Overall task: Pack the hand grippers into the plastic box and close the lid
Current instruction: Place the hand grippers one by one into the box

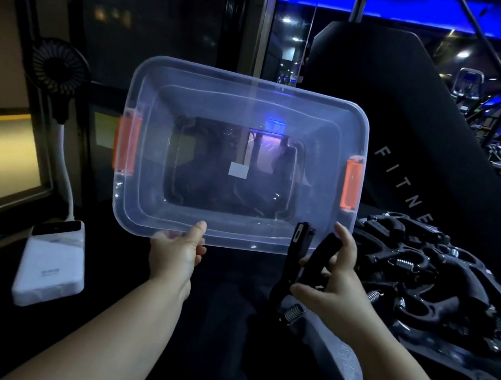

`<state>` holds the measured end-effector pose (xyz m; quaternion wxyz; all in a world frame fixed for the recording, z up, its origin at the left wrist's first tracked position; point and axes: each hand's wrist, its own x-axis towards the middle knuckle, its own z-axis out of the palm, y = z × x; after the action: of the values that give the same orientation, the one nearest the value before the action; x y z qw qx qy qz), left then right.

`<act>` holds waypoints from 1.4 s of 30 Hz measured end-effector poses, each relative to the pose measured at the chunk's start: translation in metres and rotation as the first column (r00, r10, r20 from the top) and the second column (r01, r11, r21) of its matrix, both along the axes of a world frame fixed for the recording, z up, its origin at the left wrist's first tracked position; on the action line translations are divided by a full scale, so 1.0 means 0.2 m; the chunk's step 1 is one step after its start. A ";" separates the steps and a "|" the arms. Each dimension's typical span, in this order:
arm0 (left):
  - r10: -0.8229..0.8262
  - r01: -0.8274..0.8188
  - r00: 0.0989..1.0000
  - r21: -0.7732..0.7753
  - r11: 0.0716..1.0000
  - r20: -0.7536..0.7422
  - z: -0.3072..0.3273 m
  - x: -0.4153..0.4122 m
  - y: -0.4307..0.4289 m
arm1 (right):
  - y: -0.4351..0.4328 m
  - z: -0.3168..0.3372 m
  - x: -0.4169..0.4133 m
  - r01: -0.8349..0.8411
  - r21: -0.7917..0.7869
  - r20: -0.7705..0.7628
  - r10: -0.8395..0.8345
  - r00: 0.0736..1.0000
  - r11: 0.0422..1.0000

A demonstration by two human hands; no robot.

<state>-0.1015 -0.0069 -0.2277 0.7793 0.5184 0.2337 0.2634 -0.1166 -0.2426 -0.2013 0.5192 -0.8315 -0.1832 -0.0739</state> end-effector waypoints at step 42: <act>-0.076 0.090 0.991 -0.129 0.988 0.110 -0.03 0.01 0.05 | 0.29 0.18 0.58 0.296 -0.411 0.123 -0.270 0.955 0.862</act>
<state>-0.1000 0.0031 -0.2328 0.8337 0.4597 0.1878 0.2414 -0.0002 -0.1836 -0.1652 0.3031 -0.9397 -0.0864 -0.1329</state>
